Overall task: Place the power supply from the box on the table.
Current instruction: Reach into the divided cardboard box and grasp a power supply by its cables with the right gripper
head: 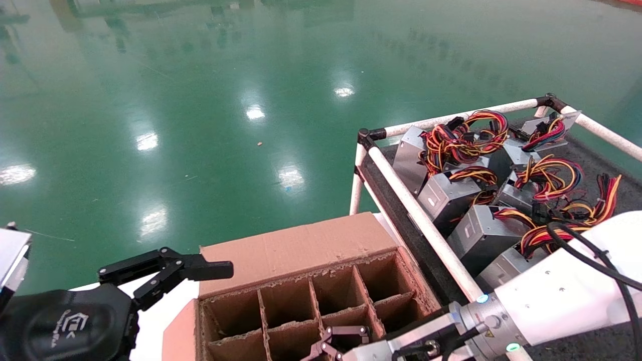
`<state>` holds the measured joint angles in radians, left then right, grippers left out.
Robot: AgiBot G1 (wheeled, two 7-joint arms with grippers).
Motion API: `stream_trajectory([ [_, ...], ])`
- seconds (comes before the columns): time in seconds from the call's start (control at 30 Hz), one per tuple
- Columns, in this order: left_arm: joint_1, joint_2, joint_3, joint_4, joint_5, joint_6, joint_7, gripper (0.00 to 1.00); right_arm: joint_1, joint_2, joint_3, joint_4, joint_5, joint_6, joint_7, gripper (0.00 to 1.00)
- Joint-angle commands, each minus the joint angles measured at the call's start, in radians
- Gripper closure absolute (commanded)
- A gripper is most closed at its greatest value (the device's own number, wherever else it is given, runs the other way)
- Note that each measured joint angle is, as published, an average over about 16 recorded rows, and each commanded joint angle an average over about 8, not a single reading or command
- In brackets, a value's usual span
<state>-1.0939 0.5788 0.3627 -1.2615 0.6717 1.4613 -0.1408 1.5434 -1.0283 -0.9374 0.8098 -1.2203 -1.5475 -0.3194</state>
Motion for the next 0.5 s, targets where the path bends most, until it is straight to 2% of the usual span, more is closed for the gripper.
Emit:
stream_trajectory([
  [0.03, 0.000, 0.000, 0.000, 0.000, 0.000, 0.000, 0.000, 0.00, 0.005, -0.006, -0.002, -0.011, -0.001, 0.003, -0.004, 0.00],
  [0.3, 0.000, 0.000, 0.000, 0.000, 0.000, 0.000, 0.000, 0.00, 0.010, -0.033, -0.015, -0.046, -0.009, 0.007, -0.024, 0.01],
  [0.37, 0.000, 0.000, 0.000, 0.000, 0.000, 0.000, 0.000, 0.00, 0.012, -0.042, -0.017, -0.057, -0.010, 0.010, -0.026, 0.12],
  [0.5, 0.000, 0.000, 0.000, 0.000, 0.000, 0.000, 0.000, 0.00, 0.018, -0.058, -0.018, -0.084, -0.008, 0.014, -0.026, 0.60],
])
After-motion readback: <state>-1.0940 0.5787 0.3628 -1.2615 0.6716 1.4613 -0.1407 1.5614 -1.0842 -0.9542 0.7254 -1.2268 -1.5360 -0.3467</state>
